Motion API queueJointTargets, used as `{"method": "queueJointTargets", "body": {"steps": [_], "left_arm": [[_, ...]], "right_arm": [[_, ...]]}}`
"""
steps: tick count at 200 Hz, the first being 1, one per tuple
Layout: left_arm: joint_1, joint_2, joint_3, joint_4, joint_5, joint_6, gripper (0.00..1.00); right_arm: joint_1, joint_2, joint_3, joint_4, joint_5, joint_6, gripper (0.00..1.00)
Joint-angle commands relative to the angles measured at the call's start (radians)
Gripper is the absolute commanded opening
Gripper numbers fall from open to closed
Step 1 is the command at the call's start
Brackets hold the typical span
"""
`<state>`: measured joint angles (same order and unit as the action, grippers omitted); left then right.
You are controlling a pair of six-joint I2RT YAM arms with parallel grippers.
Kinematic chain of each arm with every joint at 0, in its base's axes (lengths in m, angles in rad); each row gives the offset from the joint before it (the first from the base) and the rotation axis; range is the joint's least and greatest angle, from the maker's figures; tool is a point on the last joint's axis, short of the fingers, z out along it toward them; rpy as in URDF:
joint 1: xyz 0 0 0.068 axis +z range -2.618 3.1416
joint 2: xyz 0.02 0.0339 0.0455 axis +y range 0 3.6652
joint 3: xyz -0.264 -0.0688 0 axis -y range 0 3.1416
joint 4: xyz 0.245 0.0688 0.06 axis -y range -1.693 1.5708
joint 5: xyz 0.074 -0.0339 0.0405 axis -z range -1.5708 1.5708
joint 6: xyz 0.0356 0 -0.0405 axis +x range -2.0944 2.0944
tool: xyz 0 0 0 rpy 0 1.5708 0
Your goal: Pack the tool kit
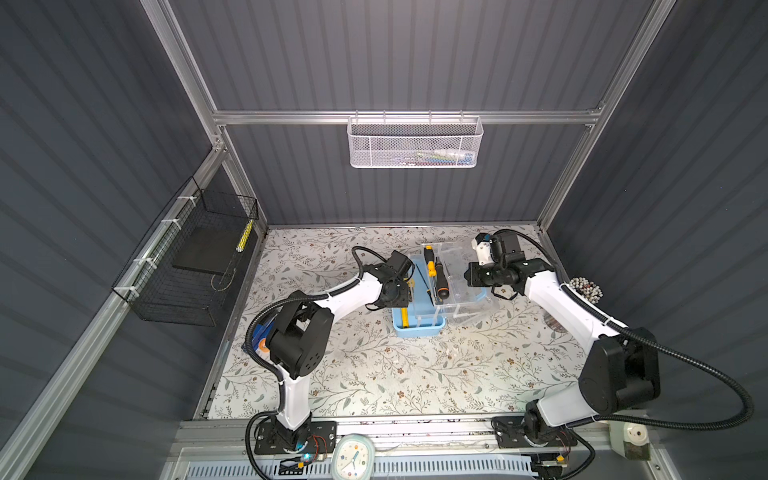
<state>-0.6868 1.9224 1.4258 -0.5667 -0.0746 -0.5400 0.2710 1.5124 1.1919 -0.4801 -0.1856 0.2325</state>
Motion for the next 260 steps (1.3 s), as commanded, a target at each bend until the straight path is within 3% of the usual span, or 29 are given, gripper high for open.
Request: {"method": "queueJointTargets", "body": {"steps": [1,42,78,99,121,149,260], "left_arm": [[-0.003,-0.054,0.011,-0.026,-0.012,0.015,0.66],[0.011,-0.124,0.007,-0.081,-0.072,0.026,0.8],[0.045,-0.207,-0.052,-0.11,-0.092,0.024,0.81],[0.046,-0.246,-0.064,-0.064,-0.029,0.017,0.8],[0.038,-0.213,-0.036,-0.042,0.059,0.015,0.78],[0.012,-0.149,0.022,-0.064,0.062,0.02,0.77],[0.0,-0.125,0.05,-0.03,0.068,0.02,0.76]], "right_arm": [[0.022,0.026,0.017,-0.006,0.029,0.006,0.1],[0.034,0.029,0.022,-0.009,0.053,0.007,0.1],[0.041,0.034,0.033,-0.017,0.064,0.0,0.1],[0.043,0.04,0.034,-0.017,0.07,-0.002,0.1],[0.046,0.045,0.038,-0.018,0.071,-0.001,0.1],[0.055,0.048,0.051,-0.028,0.083,-0.001,0.1],[0.083,0.057,0.075,-0.046,0.106,-0.002,0.1]]}}
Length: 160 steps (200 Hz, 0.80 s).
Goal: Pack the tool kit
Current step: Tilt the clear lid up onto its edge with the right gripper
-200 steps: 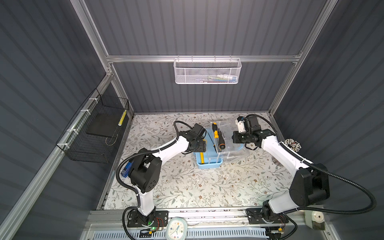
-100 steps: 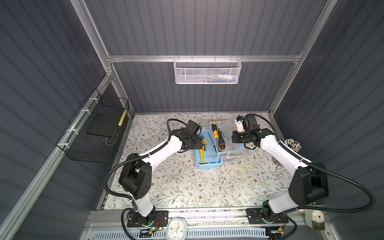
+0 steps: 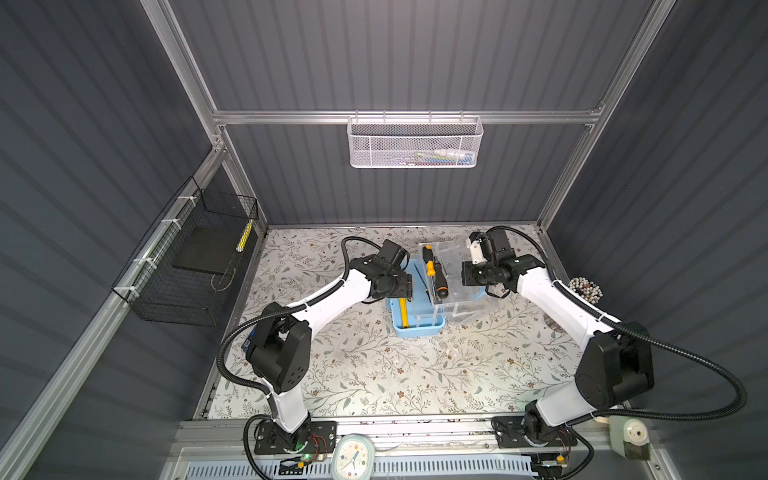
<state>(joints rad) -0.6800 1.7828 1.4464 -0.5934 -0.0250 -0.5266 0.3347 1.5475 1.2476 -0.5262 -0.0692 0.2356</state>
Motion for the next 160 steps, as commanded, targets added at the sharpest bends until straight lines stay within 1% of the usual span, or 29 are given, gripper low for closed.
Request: {"method": "queueJointTargets", "body": {"steps": [1,29,56,65,87,101,109,120,135,139,145,160], "left_arm": [[-0.006,0.016,0.029,-0.004,0.019,0.007,0.76],[-0.009,0.053,0.051,-0.013,0.021,0.01,0.75],[-0.01,0.1,0.086,-0.041,0.015,0.023,0.7],[-0.008,0.11,0.089,-0.048,0.002,0.028,0.67],[-0.009,0.127,0.092,-0.073,-0.029,0.038,0.56],[-0.009,0.124,0.081,-0.072,-0.041,0.04,0.54],[-0.009,0.122,0.074,-0.069,-0.043,0.04,0.52],[-0.009,0.117,0.066,-0.071,-0.056,0.04,0.51],[-0.01,0.116,0.059,-0.076,-0.068,0.04,0.49],[-0.009,0.116,0.059,-0.077,-0.07,0.043,0.49],[-0.009,0.116,0.056,-0.078,-0.074,0.043,0.49],[-0.009,0.116,0.055,-0.079,-0.075,0.043,0.49]], "right_arm": [[0.02,0.022,0.019,-0.001,-0.011,-0.005,0.1],[0.029,0.023,0.027,-0.001,-0.007,-0.002,0.1],[0.036,0.025,0.037,-0.006,-0.004,-0.004,0.1],[0.038,0.025,0.039,-0.008,-0.002,-0.004,0.1],[0.041,0.024,0.048,-0.016,-0.001,-0.004,0.11],[0.044,0.02,0.061,-0.026,-0.006,-0.005,0.14],[0.047,0.018,0.075,-0.036,-0.007,-0.003,0.16],[0.053,0.013,0.097,-0.052,-0.003,0.0,0.23],[0.059,0.002,0.128,-0.077,-0.003,-0.006,0.26],[0.061,-0.003,0.137,-0.085,-0.002,-0.007,0.29],[0.061,-0.011,0.149,-0.093,-0.002,-0.004,0.36],[0.063,-0.04,0.171,-0.113,0.001,-0.005,0.44]]}}
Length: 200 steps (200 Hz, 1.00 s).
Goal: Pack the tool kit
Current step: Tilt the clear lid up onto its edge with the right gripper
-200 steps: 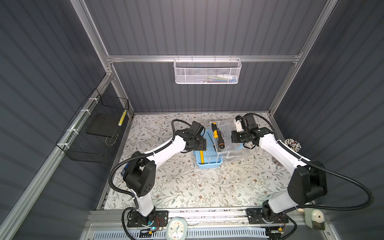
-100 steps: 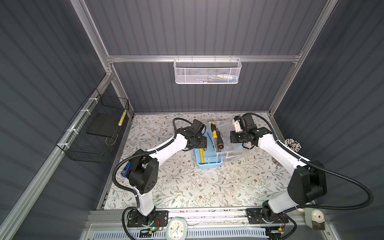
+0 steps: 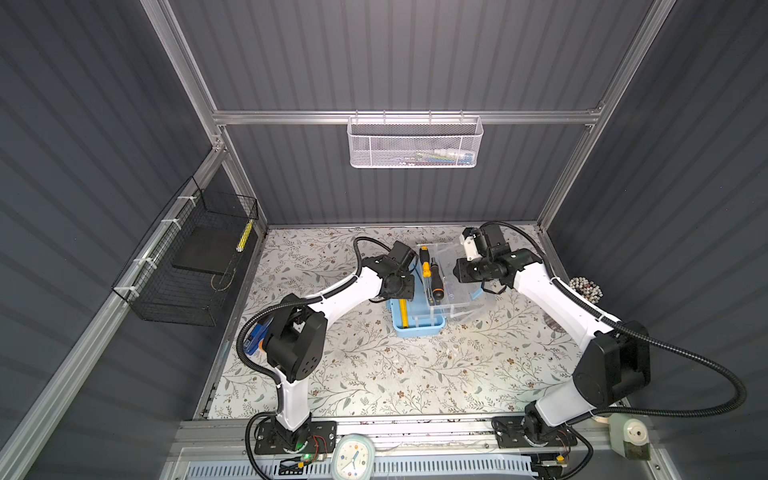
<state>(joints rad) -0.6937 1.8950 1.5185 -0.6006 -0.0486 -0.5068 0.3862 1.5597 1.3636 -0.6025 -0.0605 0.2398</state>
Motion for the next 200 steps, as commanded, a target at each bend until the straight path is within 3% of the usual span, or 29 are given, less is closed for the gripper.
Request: {"method": "queueJointTargets", "body": {"steps": [1,27,41,64,109,143,169,200], "left_arm": [[0.005,0.004,-0.017,-0.072,-0.051,0.024,0.49],[0.006,0.006,-0.017,-0.071,-0.052,0.024,0.48],[0.005,0.006,-0.017,-0.074,-0.059,0.024,0.48],[0.006,0.001,-0.021,-0.072,-0.059,0.025,0.48],[0.006,-0.001,-0.018,-0.074,-0.058,0.027,0.48],[0.006,-0.002,-0.023,-0.074,-0.059,0.029,0.48],[0.007,-0.008,-0.028,-0.071,-0.06,0.029,0.48],[0.008,-0.02,-0.035,-0.064,-0.056,0.029,0.48]], "right_arm": [[0.01,-0.053,0.057,-0.038,-0.008,-0.009,0.45],[0.009,-0.134,0.054,-0.06,0.035,-0.025,0.57],[0.006,-0.185,0.026,-0.06,0.102,-0.045,0.71],[-0.04,-0.236,-0.051,-0.034,0.166,-0.057,0.82],[-0.237,-0.3,-0.269,0.17,-0.157,0.016,0.99],[-0.282,-0.285,-0.341,0.26,-0.265,0.029,0.99],[-0.315,-0.269,-0.392,0.356,-0.443,0.085,0.99],[-0.316,-0.231,-0.415,0.404,-0.5,0.144,0.99]]}}
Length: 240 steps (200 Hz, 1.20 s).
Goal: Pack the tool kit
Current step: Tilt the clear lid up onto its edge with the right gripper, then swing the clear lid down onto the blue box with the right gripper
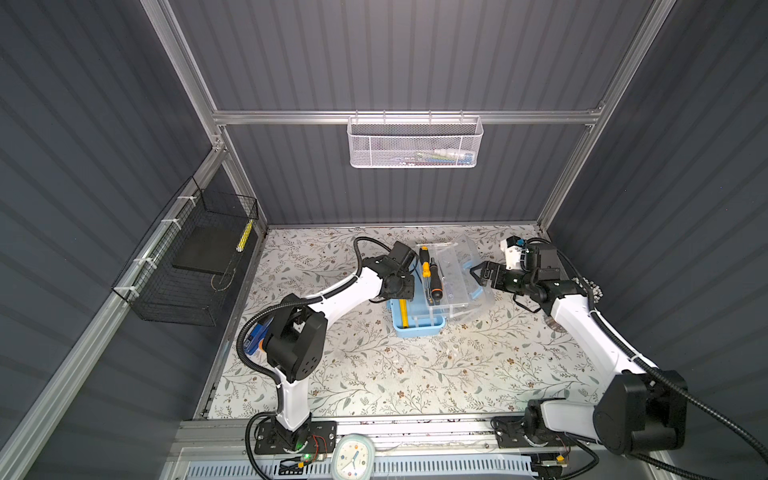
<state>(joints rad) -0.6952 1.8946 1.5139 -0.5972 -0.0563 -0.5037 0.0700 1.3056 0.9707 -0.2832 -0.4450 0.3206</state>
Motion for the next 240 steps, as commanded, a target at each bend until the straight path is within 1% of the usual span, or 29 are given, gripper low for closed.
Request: {"method": "queueJointTargets", "body": {"steps": [1,31,57,84,93,106,126,137,139,148,172,196,207,225,240], "left_arm": [[0.01,-0.019,-0.031,-0.067,-0.048,0.026,0.48],[0.011,-0.043,-0.045,-0.05,-0.033,0.024,0.5],[0.013,-0.047,-0.048,-0.036,-0.027,0.024,0.49],[0.013,-0.036,-0.044,-0.042,-0.022,0.024,0.49],[0.013,-0.037,-0.044,-0.044,-0.02,0.024,0.51],[0.017,-0.055,-0.051,-0.056,-0.03,0.018,0.56],[0.032,-0.121,-0.078,-0.093,-0.07,0.012,0.78],[0.041,-0.172,-0.09,-0.116,-0.105,0.01,0.83],[0.043,-0.182,-0.118,-0.119,-0.11,0.01,0.84],[0.052,-0.222,-0.143,-0.133,-0.129,0.007,0.85],[0.069,-0.323,-0.193,-0.159,-0.175,-0.001,0.94],[0.109,-0.423,-0.269,-0.141,-0.154,-0.003,0.97],[0.131,-0.464,-0.303,-0.126,-0.137,-0.002,1.0],[0.157,-0.513,-0.354,-0.101,-0.104,0.012,1.0],[0.165,-0.519,-0.392,-0.056,-0.07,0.037,1.0]], "right_arm": [[0.0,0.023,-0.024,0.087,-0.116,0.066,0.99],[0.001,0.017,-0.03,0.111,-0.153,0.111,0.99],[0.009,0.02,-0.025,0.123,-0.193,0.141,0.96],[0.022,0.014,-0.03,0.149,-0.211,0.18,0.94],[0.029,0.012,-0.025,0.144,-0.208,0.184,0.94],[0.041,0.011,-0.021,0.145,-0.203,0.191,0.93],[0.063,0.007,-0.008,0.136,-0.185,0.202,0.92],[0.085,0.007,0.004,0.137,-0.174,0.211,0.91],[0.09,0.005,0.006,0.137,-0.173,0.211,0.91],[0.12,0.011,0.021,0.138,-0.158,0.217,0.91],[0.219,0.046,0.067,0.151,-0.12,0.242,0.9],[0.311,0.101,0.113,0.135,-0.069,0.243,0.9],[0.329,0.125,0.125,0.118,-0.045,0.23,0.91],[0.332,0.132,0.12,0.095,0.01,0.21,0.91],[0.332,0.12,0.109,0.071,0.067,0.182,0.94]]}}
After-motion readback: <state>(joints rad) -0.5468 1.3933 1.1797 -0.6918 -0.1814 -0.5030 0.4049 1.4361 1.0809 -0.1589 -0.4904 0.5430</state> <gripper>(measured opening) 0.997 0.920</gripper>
